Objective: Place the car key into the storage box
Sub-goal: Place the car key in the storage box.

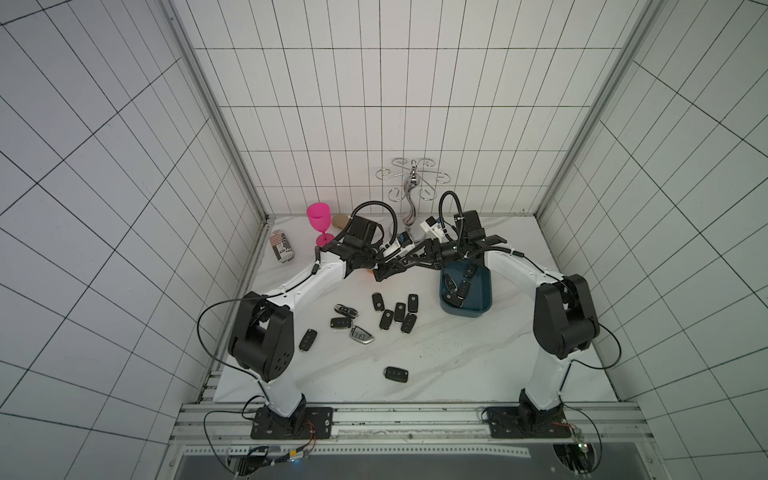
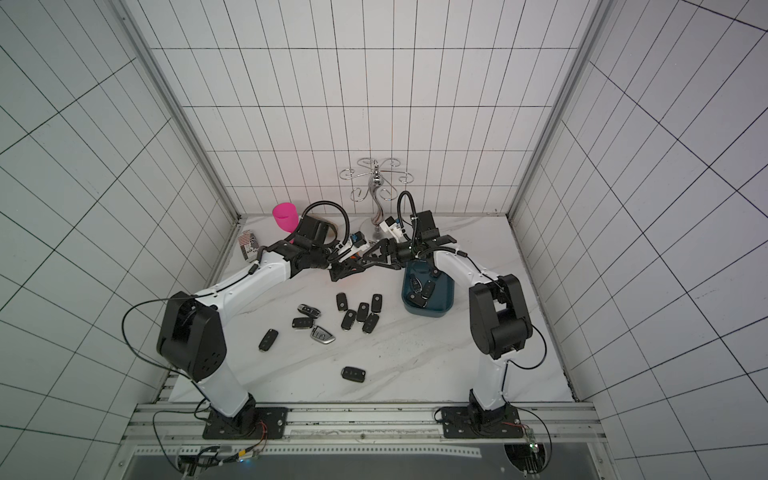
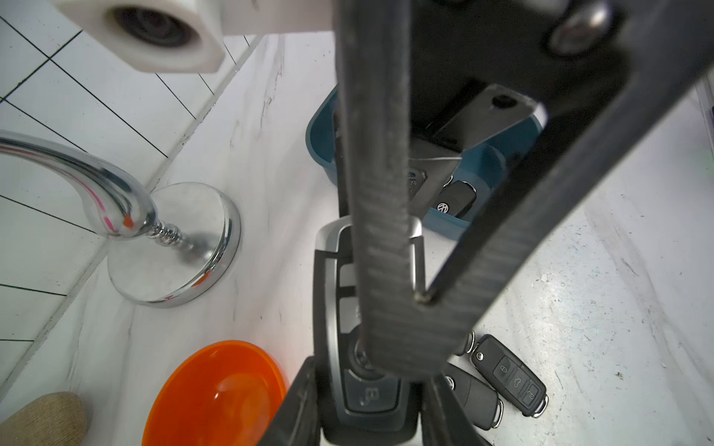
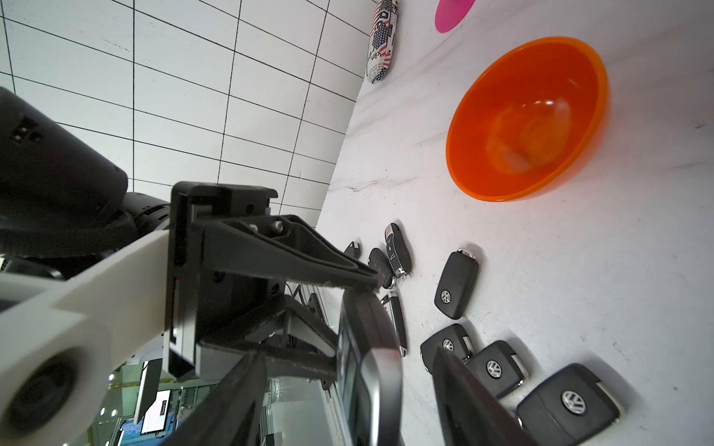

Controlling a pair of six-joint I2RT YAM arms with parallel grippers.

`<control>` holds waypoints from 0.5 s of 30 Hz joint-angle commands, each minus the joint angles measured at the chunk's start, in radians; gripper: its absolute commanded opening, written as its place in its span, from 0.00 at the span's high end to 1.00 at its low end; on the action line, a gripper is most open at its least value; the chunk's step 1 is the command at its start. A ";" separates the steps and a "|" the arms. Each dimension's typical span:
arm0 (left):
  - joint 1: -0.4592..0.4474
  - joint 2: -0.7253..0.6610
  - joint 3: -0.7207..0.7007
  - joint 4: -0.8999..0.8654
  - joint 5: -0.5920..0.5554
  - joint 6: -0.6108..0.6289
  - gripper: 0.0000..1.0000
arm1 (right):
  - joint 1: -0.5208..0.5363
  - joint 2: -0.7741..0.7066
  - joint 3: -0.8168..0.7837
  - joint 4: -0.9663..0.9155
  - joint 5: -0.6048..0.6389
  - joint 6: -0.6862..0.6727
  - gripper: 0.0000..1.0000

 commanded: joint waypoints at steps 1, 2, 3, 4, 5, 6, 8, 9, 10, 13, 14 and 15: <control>-0.015 0.021 0.033 0.020 0.008 -0.005 0.70 | 0.009 0.022 -0.023 0.022 -0.033 0.013 0.35; -0.016 0.024 0.036 0.019 0.008 -0.005 0.70 | 0.008 0.023 -0.024 0.026 -0.036 0.015 0.39; -0.017 0.025 0.039 0.017 0.007 -0.004 0.70 | 0.010 0.025 -0.025 0.033 -0.039 0.019 0.45; -0.019 0.027 0.041 0.016 0.009 -0.003 0.70 | 0.010 0.026 -0.025 0.036 -0.042 0.022 0.49; -0.020 0.029 0.044 0.016 0.009 -0.003 0.70 | 0.010 0.026 -0.025 0.039 -0.045 0.023 0.54; -0.021 0.031 0.045 0.015 0.008 -0.004 0.70 | 0.011 0.028 -0.026 0.043 -0.047 0.027 0.63; -0.023 0.034 0.047 0.015 0.007 -0.006 0.70 | 0.012 0.029 -0.026 0.047 -0.051 0.031 0.66; -0.023 0.037 0.049 0.017 0.006 -0.006 0.70 | 0.012 0.029 -0.028 0.047 -0.053 0.031 0.67; -0.025 0.039 0.050 0.019 0.003 -0.005 0.70 | 0.012 0.028 -0.028 0.047 -0.051 0.030 0.69; -0.027 0.048 0.056 0.025 0.002 -0.007 0.69 | 0.012 0.025 -0.032 0.048 -0.050 0.029 0.77; -0.026 0.050 0.059 0.025 0.003 -0.008 0.69 | 0.011 0.025 -0.034 0.048 -0.050 0.028 0.79; -0.028 0.055 0.064 0.023 0.001 -0.008 0.67 | 0.012 0.023 -0.035 0.048 -0.048 0.028 0.79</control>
